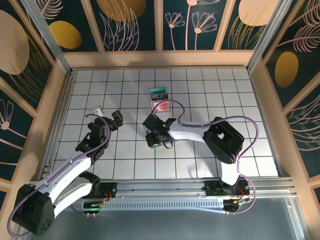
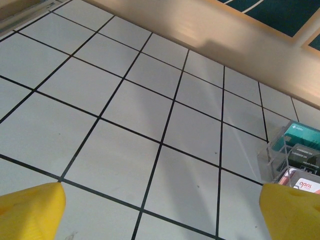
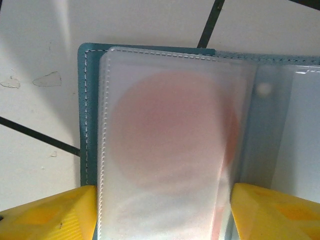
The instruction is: Take the credit cards out of the card holder
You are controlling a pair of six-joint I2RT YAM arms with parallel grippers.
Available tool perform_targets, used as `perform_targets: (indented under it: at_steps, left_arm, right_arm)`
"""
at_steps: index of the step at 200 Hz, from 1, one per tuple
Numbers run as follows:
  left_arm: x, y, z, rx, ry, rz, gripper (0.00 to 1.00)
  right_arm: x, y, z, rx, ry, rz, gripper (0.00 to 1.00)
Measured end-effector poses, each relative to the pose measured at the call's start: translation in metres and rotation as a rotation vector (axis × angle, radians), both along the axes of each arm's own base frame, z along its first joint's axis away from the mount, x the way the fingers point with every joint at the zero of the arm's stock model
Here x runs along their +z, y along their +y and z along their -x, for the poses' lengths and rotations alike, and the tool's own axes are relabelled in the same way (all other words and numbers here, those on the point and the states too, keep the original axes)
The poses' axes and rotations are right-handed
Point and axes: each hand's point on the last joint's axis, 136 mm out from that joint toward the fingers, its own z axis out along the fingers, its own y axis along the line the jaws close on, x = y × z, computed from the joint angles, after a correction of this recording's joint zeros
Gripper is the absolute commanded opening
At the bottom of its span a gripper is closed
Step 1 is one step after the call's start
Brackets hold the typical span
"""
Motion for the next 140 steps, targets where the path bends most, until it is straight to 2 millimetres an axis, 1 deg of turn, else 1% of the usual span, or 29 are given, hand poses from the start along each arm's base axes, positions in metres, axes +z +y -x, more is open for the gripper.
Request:
perform_targets:
  at_steps: [46,94,120,140]
  left_arm:
    - [0.0,0.0,0.0,-0.001,0.008,-0.005,0.99]
    - [0.0,0.0,0.001,-0.008,0.019,-0.016,0.99]
    - [0.003,-0.001,0.002,-0.019,0.015,-0.02,0.99]
    - [0.007,-0.005,0.002,-0.044,0.011,-0.021,0.99]
  right_arm:
    - [0.0,0.001,-0.002,-0.008,-0.003,-0.009,0.48]
    - [0.002,0.007,-0.003,-0.015,0.001,-0.04,0.37]
    - [0.004,0.012,-0.004,-0.024,0.023,-0.084,0.32]
    - [0.005,0.015,-0.003,-0.025,0.04,-0.113,0.3]
